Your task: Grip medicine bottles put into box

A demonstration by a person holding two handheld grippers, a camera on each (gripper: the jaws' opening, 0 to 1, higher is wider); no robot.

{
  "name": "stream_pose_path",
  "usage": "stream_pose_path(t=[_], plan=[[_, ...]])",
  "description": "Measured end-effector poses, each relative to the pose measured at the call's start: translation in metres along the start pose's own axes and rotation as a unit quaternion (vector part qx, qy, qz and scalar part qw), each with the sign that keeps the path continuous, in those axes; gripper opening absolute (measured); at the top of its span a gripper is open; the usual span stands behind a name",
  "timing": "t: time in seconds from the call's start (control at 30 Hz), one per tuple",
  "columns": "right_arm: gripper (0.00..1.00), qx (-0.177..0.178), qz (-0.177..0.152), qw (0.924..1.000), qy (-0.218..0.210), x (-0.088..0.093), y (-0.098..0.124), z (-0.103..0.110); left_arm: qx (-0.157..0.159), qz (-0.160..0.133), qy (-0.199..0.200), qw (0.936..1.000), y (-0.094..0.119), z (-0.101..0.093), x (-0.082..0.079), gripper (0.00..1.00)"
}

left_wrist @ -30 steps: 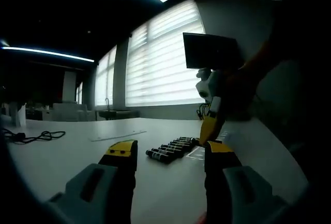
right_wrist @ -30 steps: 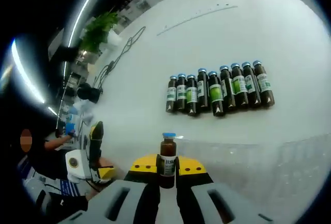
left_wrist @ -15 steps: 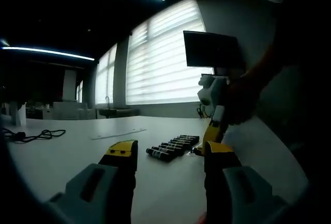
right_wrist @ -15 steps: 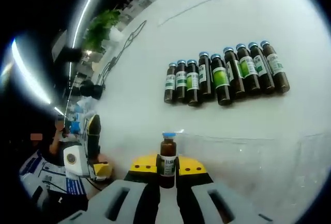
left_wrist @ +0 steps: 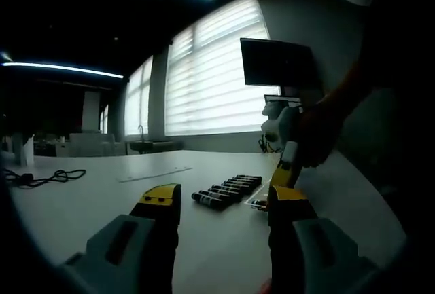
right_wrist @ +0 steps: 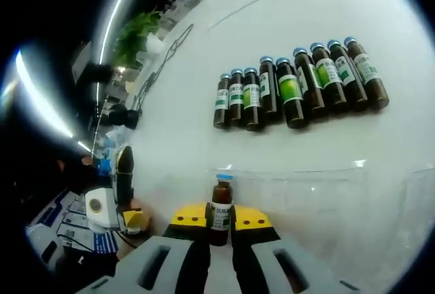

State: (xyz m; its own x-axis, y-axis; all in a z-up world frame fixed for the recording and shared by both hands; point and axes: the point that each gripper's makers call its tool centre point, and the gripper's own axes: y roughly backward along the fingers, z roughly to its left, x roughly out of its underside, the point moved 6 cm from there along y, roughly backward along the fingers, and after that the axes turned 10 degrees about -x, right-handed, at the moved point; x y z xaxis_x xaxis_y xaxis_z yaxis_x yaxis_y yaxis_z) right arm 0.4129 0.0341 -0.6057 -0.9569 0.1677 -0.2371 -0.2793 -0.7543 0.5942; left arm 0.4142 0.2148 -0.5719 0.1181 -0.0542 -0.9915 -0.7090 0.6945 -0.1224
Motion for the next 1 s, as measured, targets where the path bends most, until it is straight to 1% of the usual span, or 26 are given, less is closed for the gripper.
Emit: stream_pose_path(t=[0.07,0.17,0.23,0.27,0.3,0.33,0.37,0.4,0.43,0.5,0.63,0.7,0.77,0.83,0.9,1.0], plan=[[0.09,-0.002,-0.005,1.0000,0.000,-0.002,0.003,0.002,-0.001,0.001,-0.001,1.0000,0.000,0.000,0.000,0.44],[0.08,0.001,-0.018,0.9998,0.013,-0.010,0.012,0.006,-0.001,0.002,-0.001,1.0000,0.000,0.000,0.001,0.44],[0.05,0.011,-0.029,0.9985,0.046,-0.017,0.017,0.009,-0.001,0.002,-0.001,1.0000,0.000,0.000,0.000,0.44],[0.01,0.024,-0.027,0.9961,0.080,-0.018,0.020,0.012,-0.001,0.002,-0.002,1.0000,-0.001,0.000,0.000,0.44],[0.00,0.032,-0.023,0.9937,0.105,-0.018,0.020,0.015,0.000,0.002,-0.002,1.0000,-0.001,-0.001,0.000,0.44],[0.00,0.033,-0.023,0.9904,0.132,-0.018,0.019,0.019,0.000,0.002,-0.002,1.0000,-0.001,-0.001,0.000,0.44],[0.00,0.034,-0.022,0.9877,0.151,-0.017,0.018,0.021,0.000,0.003,-0.003,1.0000,-0.001,-0.001,0.000,0.44],[0.00,0.048,-0.016,0.9860,0.159,-0.013,0.018,0.022,0.000,0.003,-0.003,1.0000,-0.001,-0.001,0.000,0.44],[0.00,0.049,-0.015,0.9833,0.175,-0.012,0.016,0.024,0.000,0.003,-0.003,1.0000,-0.001,-0.001,0.000,0.44],[0.00,0.051,-0.006,0.9841,0.170,-0.008,0.012,0.026,0.000,0.004,-0.004,1.0000,-0.001,-0.002,0.000,0.44],[0.00,0.033,0.015,0.9878,0.152,0.000,0.005,0.026,0.001,0.004,-0.005,1.0000,-0.001,-0.002,0.000,0.44],[0.00,0.032,0.015,0.9894,0.141,0.001,0.005,0.023,0.000,0.004,-0.006,1.0000,0.000,-0.002,0.000,0.44],[0.00,0.022,0.018,0.9936,0.109,0.002,0.005,0.020,0.000,0.003,-0.006,1.0000,0.000,-0.002,0.000,0.44],[0.00,0.016,0.015,0.9960,0.087,0.000,0.006,0.015,-0.001,0.004,-0.006,1.0000,0.000,-0.002,0.000,0.44],[0.00,0.011,0.014,0.9967,0.079,-0.001,0.007,0.012,-0.001,0.004,-0.006,1.0000,0.000,-0.001,0.000,0.44],[0.00,0.013,0.012,0.9968,0.078,-0.002,0.009,0.012,-0.001,0.003,-0.006,1.0000,0.000,-0.001,0.000,0.44]])
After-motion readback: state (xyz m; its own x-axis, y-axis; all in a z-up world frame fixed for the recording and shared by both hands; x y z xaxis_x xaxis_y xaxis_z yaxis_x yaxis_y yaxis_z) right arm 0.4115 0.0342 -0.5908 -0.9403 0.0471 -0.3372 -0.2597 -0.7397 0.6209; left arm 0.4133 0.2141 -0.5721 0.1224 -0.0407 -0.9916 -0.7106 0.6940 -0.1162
